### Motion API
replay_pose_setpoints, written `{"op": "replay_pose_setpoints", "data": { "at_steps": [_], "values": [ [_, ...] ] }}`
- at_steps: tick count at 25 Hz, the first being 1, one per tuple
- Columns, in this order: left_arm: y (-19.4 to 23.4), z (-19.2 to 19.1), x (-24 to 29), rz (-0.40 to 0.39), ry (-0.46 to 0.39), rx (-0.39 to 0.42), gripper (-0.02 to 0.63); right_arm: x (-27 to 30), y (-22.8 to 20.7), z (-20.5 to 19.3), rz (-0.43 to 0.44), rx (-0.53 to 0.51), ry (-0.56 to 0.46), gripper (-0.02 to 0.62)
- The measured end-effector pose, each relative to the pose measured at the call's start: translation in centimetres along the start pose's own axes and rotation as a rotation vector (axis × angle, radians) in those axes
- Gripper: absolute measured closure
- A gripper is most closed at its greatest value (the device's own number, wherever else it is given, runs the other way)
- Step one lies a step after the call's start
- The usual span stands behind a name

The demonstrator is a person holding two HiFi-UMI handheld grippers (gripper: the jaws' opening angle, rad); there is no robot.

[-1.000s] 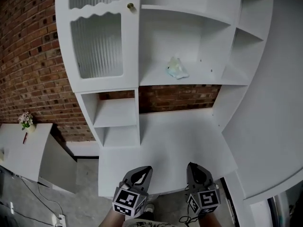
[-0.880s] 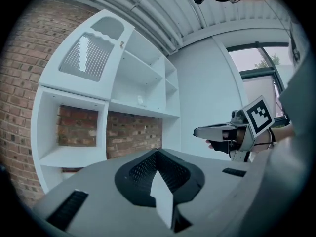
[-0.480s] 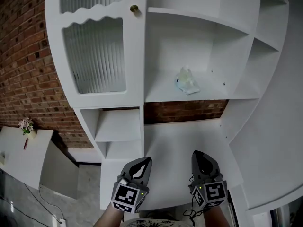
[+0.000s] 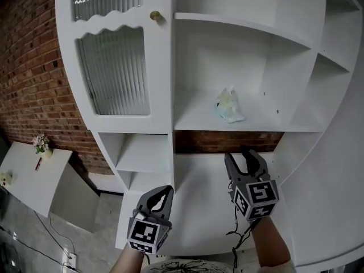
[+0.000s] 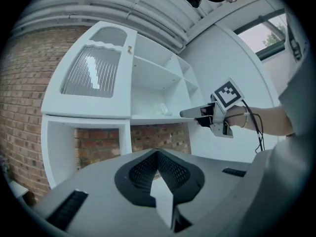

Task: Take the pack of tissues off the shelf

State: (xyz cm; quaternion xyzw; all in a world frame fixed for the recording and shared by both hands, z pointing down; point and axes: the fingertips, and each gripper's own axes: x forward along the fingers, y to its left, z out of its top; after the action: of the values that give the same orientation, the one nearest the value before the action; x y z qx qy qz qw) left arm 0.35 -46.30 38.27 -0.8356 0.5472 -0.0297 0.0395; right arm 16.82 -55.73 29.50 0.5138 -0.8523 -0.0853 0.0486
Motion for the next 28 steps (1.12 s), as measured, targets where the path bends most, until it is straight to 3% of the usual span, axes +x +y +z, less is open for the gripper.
{"op": "replay_pose_setpoints", "data": {
  "at_steps": [8, 11, 18, 19, 21, 22, 28],
  "values": [
    [0.6, 0.4, 1.7, 0.064, -0.004, 0.004, 0.594, 7.0, -5.4, 4.9, -0.036, -0.077, -0.026, 0.309],
    [0.8, 0.5, 2.2, 0.082, -0.005, 0.006, 0.594, 9.7, -6.2, 5.8, 0.008, -0.081, 0.013, 0.307],
    [0.4, 0.2, 3.3, 0.080, 0.008, 0.028, 0.592, 12.8, -6.4, 5.0, 0.090, -0.082, 0.137, 0.367],
    [0.3, 0.1, 3.4, 0.080, 0.010, 0.027, 0.594, 12.9, -6.3, 4.8, 0.092, -0.093, 0.149, 0.396],
    [0.2, 0.0, 3.6, 0.081, 0.014, 0.024, 0.594, 13.0, -6.3, 4.5, 0.084, -0.133, 0.162, 0.512],
    [0.1, -0.1, 3.6, 0.080, 0.016, 0.025, 0.593, 13.0, -6.4, 4.4, 0.078, -0.154, 0.162, 0.531],
    [-0.8, -0.2, 3.6, 0.073, 0.022, 0.021, 0.594, 12.0, -6.5, 4.7, 0.065, -0.161, 0.131, 0.564]
  ]
}}
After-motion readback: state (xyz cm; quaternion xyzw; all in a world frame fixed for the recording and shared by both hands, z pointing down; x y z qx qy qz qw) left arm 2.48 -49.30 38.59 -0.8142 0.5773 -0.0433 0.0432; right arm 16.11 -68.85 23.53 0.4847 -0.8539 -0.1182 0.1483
